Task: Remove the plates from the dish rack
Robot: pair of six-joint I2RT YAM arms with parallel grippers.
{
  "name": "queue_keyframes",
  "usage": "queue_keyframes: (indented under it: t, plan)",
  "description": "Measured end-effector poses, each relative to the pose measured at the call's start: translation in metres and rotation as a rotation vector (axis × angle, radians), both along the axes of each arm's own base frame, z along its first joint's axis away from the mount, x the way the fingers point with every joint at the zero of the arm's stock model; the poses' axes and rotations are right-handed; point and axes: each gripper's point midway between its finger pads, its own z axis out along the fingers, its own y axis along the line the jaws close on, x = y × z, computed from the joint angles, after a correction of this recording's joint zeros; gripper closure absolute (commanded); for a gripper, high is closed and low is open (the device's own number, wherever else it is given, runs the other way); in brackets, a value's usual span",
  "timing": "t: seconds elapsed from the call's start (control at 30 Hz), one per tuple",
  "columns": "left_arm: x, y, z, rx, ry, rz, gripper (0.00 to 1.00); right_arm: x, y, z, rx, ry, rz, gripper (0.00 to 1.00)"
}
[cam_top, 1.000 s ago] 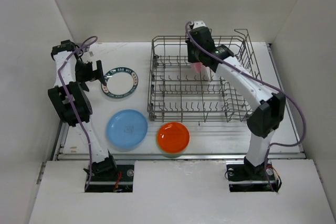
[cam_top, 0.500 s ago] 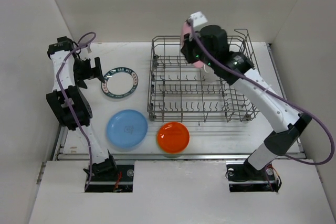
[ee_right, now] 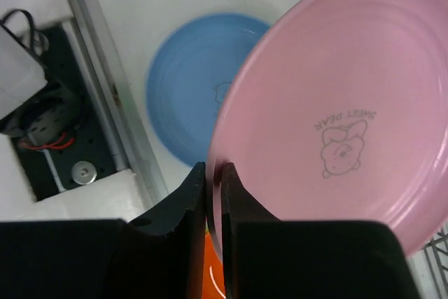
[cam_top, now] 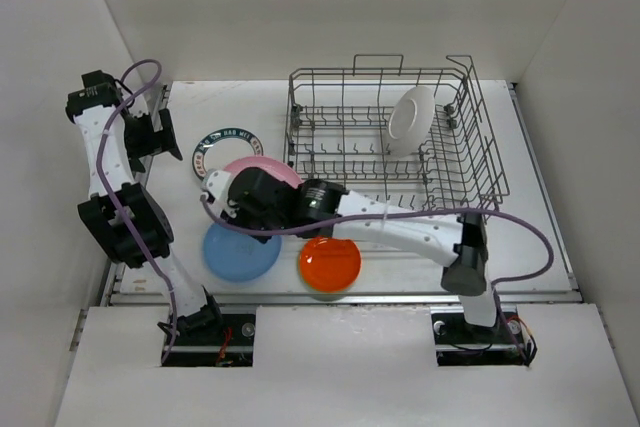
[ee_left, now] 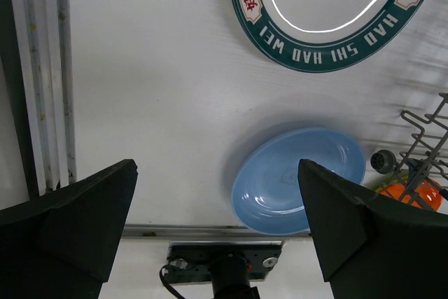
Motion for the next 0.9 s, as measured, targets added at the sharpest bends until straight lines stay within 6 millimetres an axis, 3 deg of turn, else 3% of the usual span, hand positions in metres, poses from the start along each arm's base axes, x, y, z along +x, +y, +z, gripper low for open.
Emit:
queue_keyframes:
  t: [0.07, 0.3, 0.37, 0.57, 0.67, 0.83, 0.9]
  plan:
    - [-0.003, 0.000, -0.001, 0.008, 0.003, 0.003, 0.01, -0.003, 0.012, -0.013, -0.045, -0.038, 0.013, 1.00]
    - [-0.012, 0.002, -0.008, 0.015, 0.027, 0.013, 0.01, -0.026, 0.054, -0.029, -0.060, -0.088, 0.068, 1.00]
    - [-0.012, 0.003, -0.010, 0.013, 0.030, 0.016, 0.01, -0.034, 0.059, -0.033, -0.058, -0.069, 0.063, 1.00]
    - [-0.015, 0.007, -0.012, 0.017, 0.033, 0.031, 0.01, -0.024, 0.066, -0.047, -0.063, -0.095, 0.029, 1.00]
    - [-0.015, 0.006, -0.012, 0.015, 0.032, 0.029, 0.01, -0.017, 0.073, -0.075, -0.086, -0.088, -0.013, 1.00]
    - [-0.017, 0.007, -0.013, 0.012, 0.036, 0.032, 0.01, -0.019, 0.074, -0.151, -0.231, -0.074, -0.003, 1.00]
    - [-0.017, 0.007, -0.012, 0.013, 0.033, 0.033, 0.01, -0.020, 0.071, -0.162, -0.259, -0.081, -0.002, 1.00]
